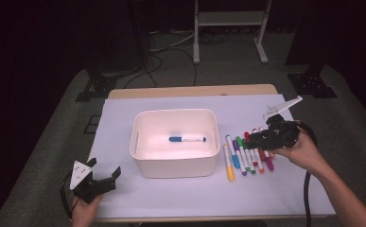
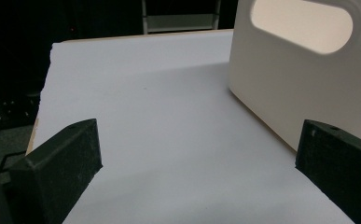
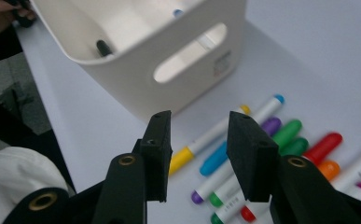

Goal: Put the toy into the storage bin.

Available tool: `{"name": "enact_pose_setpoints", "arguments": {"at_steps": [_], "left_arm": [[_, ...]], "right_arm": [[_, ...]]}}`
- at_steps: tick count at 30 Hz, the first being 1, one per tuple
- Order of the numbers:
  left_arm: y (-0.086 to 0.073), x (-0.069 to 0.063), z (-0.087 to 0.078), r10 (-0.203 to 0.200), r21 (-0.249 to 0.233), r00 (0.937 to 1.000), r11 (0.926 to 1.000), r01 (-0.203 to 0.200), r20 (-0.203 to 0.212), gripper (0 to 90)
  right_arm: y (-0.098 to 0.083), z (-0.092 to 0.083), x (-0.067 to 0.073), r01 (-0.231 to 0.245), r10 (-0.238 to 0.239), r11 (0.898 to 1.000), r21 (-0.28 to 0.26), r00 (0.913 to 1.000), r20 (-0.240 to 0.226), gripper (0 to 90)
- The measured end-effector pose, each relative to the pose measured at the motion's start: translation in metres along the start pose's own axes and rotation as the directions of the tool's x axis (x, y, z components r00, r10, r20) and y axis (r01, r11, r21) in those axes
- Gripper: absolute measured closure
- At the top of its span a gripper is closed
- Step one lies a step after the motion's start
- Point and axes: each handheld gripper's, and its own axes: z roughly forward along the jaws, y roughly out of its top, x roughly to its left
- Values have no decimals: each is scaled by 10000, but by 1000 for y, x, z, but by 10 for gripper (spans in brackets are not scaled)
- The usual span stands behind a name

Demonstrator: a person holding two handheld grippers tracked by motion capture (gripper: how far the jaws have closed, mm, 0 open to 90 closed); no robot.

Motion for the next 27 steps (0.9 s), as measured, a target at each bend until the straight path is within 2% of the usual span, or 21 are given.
{"name": "enact_pose_setpoints", "arguments": {"at_steps": [7, 15, 18, 27], "left_arm": [[0, 2, 1, -141, 63, 9998, 9999, 140, 108, 0], [1, 0, 2, 52, 172, 9998, 9998, -55, 203, 0], [0, 0, 1, 116, 118, 9997, 9999, -118, 217, 0], [0, -1, 1, 194, 125, 9996, 9997, -197, 221, 0]], "right_arm": [[-37, 10, -21, -742, 727, 9969, 267, 9959, 544, 592], [-68, 16, -39, -1409, 1363, 9891, 419, 9858, 981, 592], [-77, 16, -47, -1715, 1653, 9841, 456, 9794, 1160, 593], [-90, 19, -69, -2168, 2074, 9756, 350, 9619, 1781, 598]]}}
